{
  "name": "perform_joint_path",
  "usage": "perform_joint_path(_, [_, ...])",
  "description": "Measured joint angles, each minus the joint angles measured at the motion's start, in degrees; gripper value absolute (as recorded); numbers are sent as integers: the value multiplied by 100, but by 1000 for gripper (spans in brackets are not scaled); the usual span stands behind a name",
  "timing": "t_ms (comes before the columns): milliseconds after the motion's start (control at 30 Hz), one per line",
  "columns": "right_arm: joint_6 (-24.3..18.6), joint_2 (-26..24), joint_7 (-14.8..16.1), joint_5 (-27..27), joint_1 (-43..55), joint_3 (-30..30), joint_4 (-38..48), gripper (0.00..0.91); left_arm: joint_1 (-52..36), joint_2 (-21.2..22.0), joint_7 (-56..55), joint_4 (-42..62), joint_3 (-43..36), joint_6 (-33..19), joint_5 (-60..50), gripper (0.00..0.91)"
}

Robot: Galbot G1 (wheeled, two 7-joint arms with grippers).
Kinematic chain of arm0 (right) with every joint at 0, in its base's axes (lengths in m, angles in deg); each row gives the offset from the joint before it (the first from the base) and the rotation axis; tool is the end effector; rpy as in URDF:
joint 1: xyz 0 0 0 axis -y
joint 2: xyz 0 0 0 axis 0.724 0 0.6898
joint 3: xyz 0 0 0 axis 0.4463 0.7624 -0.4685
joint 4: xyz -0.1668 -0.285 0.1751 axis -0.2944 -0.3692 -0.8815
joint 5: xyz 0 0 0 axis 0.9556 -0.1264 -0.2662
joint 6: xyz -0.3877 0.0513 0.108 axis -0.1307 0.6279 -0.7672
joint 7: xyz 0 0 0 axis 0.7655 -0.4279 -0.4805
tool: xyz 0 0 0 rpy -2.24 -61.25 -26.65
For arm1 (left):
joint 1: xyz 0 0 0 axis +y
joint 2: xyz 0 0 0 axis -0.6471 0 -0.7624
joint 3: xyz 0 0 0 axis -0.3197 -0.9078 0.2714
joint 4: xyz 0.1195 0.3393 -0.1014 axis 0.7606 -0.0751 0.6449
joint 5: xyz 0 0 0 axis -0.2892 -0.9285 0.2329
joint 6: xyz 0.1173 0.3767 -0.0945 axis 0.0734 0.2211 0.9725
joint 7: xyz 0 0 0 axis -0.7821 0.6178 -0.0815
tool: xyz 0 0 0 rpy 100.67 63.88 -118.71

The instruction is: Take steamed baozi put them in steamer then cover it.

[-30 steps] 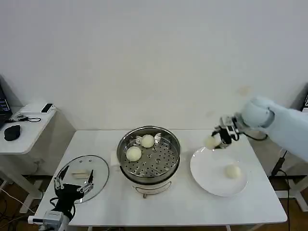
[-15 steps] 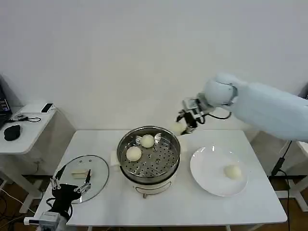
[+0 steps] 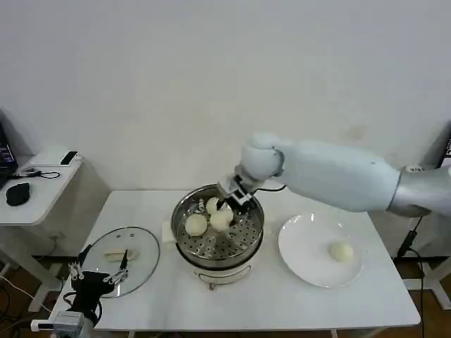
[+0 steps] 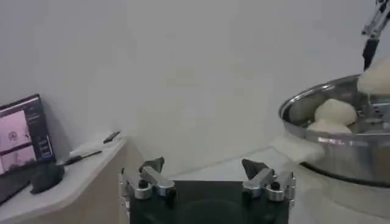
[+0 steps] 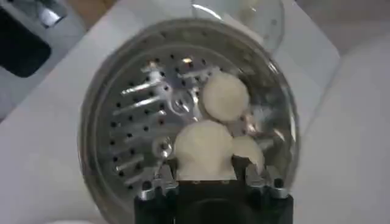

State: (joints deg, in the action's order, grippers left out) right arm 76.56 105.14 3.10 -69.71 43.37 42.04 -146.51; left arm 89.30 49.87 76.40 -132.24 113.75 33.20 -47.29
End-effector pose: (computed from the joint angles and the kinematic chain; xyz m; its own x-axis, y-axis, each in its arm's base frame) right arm 0.5462 0.1836 -0.0797 -0.0926 -0.3026 0.9486 -0.6899 -0.6675 -0.2803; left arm 0.1757 0.1015 -0.2674 -0.9831 -0.0823 0.1636 -0.0235 0.9428 0.3325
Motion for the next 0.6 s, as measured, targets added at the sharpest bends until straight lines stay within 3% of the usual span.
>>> perform_joint_path(467, [-579,180,149,312,-181,190,-40,625,-10,-1,-2,0,36,-5,31,907])
perform_joint_path(600, [-666,176,172,353,-203,222,-38,695,-20,-2,-2,20,36,-5,35,907])
